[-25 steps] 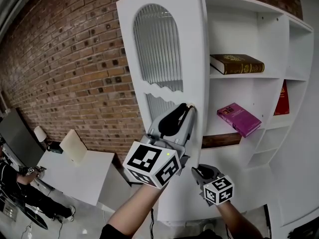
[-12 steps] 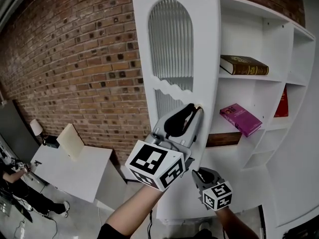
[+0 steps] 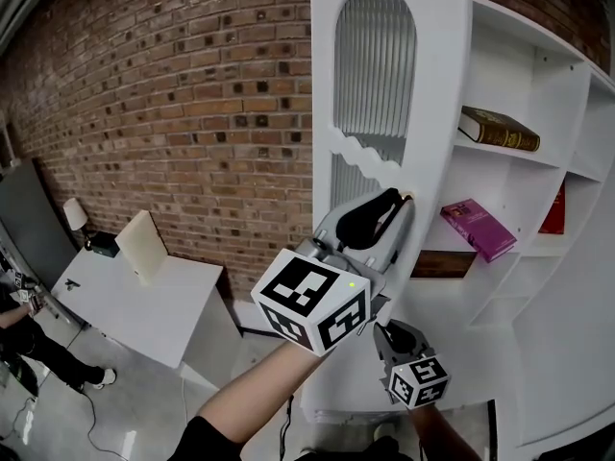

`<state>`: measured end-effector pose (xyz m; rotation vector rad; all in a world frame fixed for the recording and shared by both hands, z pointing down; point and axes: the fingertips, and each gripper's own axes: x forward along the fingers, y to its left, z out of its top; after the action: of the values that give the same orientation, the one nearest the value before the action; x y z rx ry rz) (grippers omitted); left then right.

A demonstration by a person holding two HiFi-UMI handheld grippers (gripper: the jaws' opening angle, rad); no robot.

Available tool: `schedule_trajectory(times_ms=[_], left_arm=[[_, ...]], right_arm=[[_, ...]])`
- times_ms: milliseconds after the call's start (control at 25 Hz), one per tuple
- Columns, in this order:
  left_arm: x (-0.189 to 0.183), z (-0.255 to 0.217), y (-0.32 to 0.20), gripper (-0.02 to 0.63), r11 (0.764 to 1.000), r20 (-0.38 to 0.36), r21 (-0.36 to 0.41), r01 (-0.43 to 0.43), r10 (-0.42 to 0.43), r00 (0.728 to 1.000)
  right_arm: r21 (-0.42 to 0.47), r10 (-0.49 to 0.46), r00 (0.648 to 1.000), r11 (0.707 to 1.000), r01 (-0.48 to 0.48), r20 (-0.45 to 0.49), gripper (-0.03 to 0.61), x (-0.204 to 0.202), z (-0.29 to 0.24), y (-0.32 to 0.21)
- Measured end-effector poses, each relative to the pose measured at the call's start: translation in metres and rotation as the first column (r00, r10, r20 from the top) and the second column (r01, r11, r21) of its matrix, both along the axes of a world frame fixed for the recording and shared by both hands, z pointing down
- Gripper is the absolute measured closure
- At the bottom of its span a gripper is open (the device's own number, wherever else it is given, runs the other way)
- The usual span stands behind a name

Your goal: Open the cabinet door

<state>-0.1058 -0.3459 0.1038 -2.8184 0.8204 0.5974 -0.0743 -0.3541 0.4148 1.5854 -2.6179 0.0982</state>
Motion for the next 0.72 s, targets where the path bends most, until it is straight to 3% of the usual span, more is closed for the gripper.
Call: schedule_trajectory(times_ms=[720], left_arm=[[-0.049,0.001,0.014,0.528,1.000,-0.014,-0.006,0.008,-0.008,1.000]], right_arm=[[-0.016,-0.010,1.000,1.000,0.010,-0.012,0.508,-0.050,0.001,0.019]])
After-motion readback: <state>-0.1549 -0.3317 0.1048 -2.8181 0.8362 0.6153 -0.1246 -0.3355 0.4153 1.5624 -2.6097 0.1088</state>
